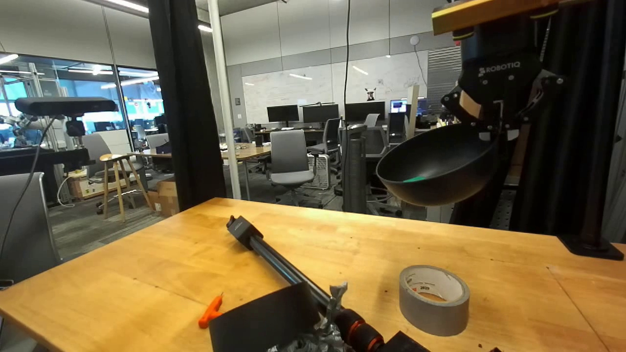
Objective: Move the bowl to the right
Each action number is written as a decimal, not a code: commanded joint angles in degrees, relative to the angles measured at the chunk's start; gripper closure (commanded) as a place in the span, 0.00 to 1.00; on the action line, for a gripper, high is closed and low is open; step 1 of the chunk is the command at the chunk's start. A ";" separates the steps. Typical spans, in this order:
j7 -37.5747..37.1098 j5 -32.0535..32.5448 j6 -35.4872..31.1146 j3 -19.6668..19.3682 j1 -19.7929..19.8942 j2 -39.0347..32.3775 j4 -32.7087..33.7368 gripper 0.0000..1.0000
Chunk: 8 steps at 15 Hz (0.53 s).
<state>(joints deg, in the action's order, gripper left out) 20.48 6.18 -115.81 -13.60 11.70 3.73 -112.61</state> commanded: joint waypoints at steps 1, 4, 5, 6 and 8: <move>2.55 -3.95 -3.19 -1.29 1.12 -2.01 0.16 0.95; 4.47 -6.64 -3.99 -1.74 2.03 -5.17 1.52 0.94; 5.14 -7.57 -4.44 -1.78 2.38 -6.49 2.22 0.95; 5.62 -8.36 -4.57 -1.72 2.70 -7.54 2.76 0.94; 6.38 -9.81 -4.65 -1.42 3.42 -9.92 4.39 0.94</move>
<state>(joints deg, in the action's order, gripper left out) 24.44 -0.63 -119.91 -15.14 14.07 -2.72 -111.95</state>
